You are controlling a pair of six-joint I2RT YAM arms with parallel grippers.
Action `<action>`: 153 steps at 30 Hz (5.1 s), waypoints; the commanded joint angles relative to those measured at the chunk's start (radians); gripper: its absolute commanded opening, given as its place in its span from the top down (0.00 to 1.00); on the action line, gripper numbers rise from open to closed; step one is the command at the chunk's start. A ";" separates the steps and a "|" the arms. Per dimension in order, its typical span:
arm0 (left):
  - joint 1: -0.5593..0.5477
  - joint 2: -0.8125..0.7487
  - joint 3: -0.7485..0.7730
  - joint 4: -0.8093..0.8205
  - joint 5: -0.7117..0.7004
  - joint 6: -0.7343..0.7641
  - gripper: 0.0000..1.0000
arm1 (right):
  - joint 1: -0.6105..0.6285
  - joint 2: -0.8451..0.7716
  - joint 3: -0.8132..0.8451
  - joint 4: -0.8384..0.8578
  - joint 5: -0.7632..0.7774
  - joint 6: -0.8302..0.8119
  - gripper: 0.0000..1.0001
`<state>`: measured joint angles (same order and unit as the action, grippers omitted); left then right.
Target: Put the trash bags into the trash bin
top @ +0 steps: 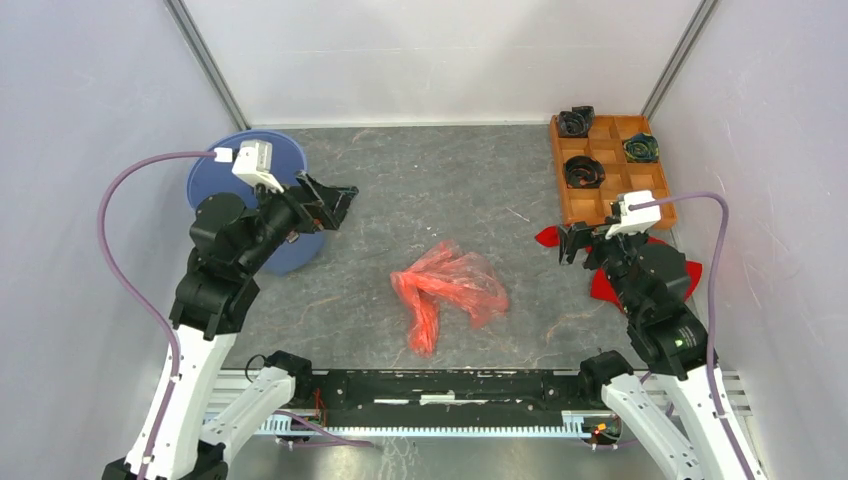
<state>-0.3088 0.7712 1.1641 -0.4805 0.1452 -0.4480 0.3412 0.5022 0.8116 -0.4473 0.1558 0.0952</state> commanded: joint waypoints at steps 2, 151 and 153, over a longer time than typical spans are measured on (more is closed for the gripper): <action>0.011 0.033 -0.036 0.040 0.151 0.021 0.00 | -0.037 0.032 -0.046 0.001 -0.088 0.016 0.02; -0.438 0.409 -0.071 -0.015 -0.221 0.049 0.00 | 0.343 0.379 -0.360 0.639 -0.629 0.351 0.98; -0.438 0.336 -0.150 0.018 -0.157 0.003 0.00 | 0.382 0.443 -0.376 0.701 -0.620 0.377 0.92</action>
<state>-0.7475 1.2510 1.1065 -0.5091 -0.0441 -0.3805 0.6693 0.8764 0.4667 -0.0143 -0.3969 0.3511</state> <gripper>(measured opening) 0.996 0.035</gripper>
